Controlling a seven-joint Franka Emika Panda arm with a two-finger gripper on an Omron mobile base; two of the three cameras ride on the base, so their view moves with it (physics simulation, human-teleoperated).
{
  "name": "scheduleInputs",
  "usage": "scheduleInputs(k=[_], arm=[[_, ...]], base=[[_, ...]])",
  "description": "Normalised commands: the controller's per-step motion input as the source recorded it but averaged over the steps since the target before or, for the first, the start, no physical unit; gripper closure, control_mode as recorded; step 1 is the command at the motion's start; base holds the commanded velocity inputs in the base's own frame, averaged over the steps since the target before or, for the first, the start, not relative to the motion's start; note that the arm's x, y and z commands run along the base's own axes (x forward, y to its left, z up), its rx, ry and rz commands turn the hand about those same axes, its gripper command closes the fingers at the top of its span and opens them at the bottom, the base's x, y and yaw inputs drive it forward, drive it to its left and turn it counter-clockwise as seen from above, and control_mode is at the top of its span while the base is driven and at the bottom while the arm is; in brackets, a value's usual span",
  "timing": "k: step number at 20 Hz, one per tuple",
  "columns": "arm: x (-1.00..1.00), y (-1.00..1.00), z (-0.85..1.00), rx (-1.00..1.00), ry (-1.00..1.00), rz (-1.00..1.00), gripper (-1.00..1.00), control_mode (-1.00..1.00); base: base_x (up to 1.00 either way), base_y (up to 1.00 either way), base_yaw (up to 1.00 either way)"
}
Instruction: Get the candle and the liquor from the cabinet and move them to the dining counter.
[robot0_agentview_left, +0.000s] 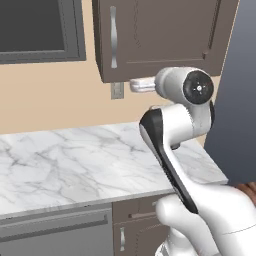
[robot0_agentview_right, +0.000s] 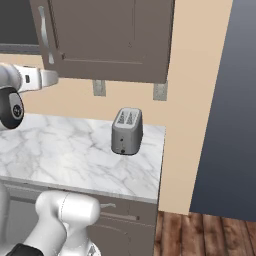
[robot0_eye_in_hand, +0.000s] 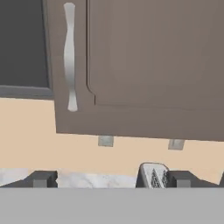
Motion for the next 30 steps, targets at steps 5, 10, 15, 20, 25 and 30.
scheduleInputs(k=[5,10,15,20,25,30], arm=[[0.00,0.13,0.53,0.09,-0.41,0.00,-1.00,-1.00],[0.00,0.10,0.38,0.00,-0.33,0.04,-1.00,-1.00],[0.00,0.05,0.19,0.00,-0.18,0.12,-1.00,-1.00],[0.18,0.13,0.10,0.00,-0.08,0.08,-1.00,-1.00],[0.23,0.21,0.00,0.00,-0.06,0.06,-1.00,-1.00],[0.31,0.23,0.01,0.00,-0.01,0.02,-1.00,-1.00]], base=[[0.00,0.00,0.00],[0.00,0.00,0.00],[0.00,0.00,0.00],[0.00,0.00,0.00],[0.00,0.00,0.00],[0.00,0.00,0.00]])
